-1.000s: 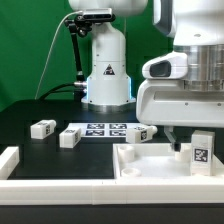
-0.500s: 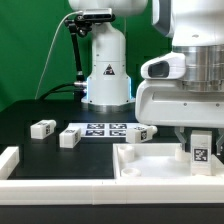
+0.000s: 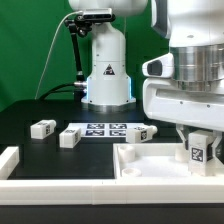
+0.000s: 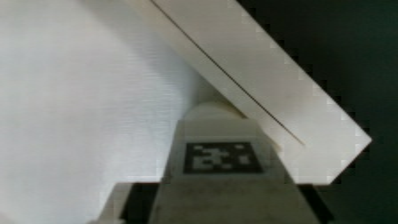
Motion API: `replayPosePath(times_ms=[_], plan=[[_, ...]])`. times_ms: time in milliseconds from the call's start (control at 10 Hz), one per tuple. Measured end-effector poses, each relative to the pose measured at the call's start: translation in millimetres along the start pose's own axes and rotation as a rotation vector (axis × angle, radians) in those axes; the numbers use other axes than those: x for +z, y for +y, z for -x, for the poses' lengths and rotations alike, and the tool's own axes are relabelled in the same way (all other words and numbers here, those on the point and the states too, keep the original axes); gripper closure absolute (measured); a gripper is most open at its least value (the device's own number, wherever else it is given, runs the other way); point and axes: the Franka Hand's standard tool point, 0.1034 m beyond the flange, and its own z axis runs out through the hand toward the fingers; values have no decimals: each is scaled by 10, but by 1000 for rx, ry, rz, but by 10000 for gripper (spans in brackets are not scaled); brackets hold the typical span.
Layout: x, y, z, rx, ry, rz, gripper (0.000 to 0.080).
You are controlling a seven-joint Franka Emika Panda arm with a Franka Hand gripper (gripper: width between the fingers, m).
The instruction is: Assemble one leg
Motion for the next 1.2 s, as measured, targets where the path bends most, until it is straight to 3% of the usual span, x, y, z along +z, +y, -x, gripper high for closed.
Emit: replayPosePath(times_ms=[200,600,800,1000,1200], plan=[[5,-1,11,230,16,-36,512],[7,-20,28,752,6,-59,511],[7,-24,22,948,8,-92,511],[-3,0,2,1025,32,-119,507],[-8,14,-16,1047,42,-125,473]])
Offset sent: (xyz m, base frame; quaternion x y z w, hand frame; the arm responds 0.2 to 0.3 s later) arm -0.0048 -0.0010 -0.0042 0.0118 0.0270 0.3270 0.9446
